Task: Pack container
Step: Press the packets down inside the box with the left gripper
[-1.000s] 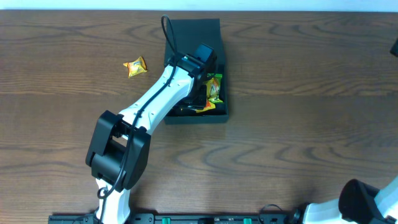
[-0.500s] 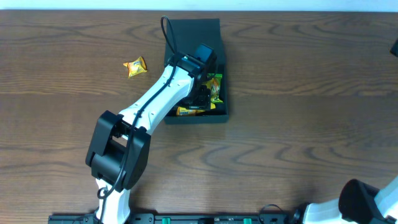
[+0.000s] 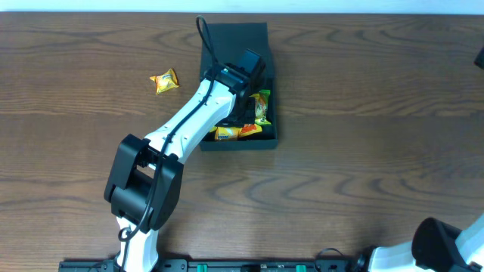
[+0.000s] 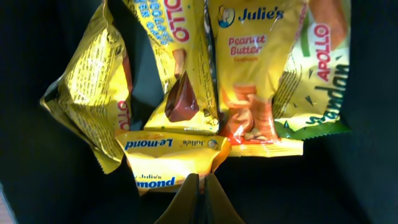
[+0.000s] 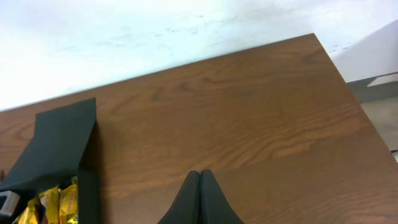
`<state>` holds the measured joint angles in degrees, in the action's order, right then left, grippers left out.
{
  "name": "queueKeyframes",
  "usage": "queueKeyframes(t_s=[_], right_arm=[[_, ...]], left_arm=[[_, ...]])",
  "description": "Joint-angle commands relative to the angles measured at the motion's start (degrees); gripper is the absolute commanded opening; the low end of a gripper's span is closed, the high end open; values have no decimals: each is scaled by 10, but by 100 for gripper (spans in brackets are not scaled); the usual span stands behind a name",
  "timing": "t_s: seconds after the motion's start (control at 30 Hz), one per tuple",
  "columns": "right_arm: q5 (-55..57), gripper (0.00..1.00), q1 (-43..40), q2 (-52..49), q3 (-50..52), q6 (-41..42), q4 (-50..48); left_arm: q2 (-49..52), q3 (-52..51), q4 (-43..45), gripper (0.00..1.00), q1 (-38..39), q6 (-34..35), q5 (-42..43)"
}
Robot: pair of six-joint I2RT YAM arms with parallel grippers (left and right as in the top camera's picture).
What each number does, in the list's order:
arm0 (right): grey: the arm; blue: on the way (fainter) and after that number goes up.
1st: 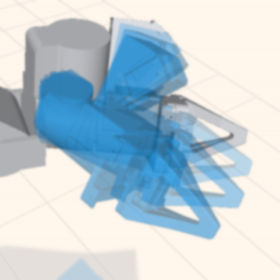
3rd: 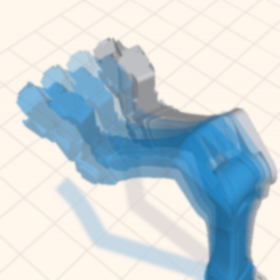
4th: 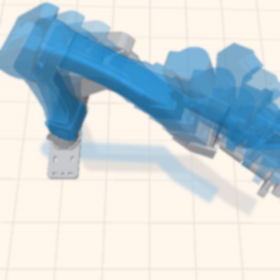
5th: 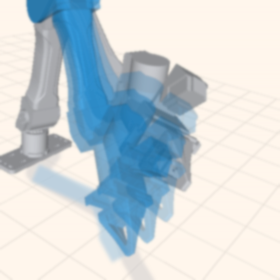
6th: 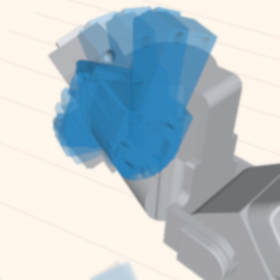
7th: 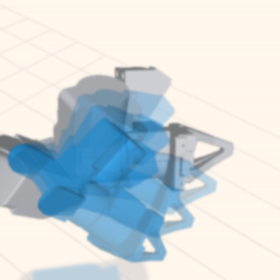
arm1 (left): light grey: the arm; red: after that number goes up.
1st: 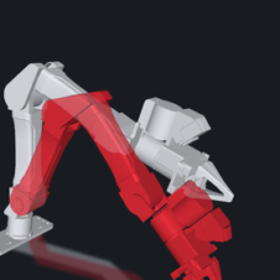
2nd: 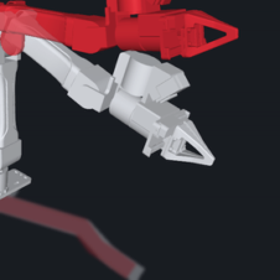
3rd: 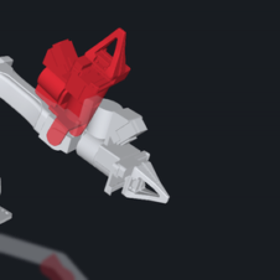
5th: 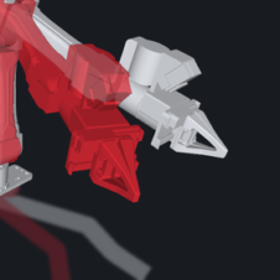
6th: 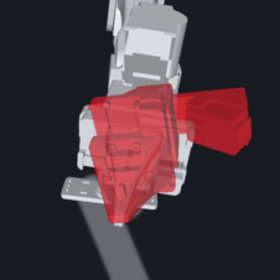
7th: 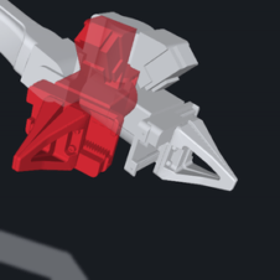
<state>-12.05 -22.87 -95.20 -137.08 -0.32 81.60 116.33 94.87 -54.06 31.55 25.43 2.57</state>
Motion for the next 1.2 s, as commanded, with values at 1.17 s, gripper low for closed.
queueKeyframes(t_s=[1.17], right_arm=[[-7, 2, -3, -1, 0, -6, -10]], left_arm=[[63, 12, 42, 6, -5, -27, -71]])
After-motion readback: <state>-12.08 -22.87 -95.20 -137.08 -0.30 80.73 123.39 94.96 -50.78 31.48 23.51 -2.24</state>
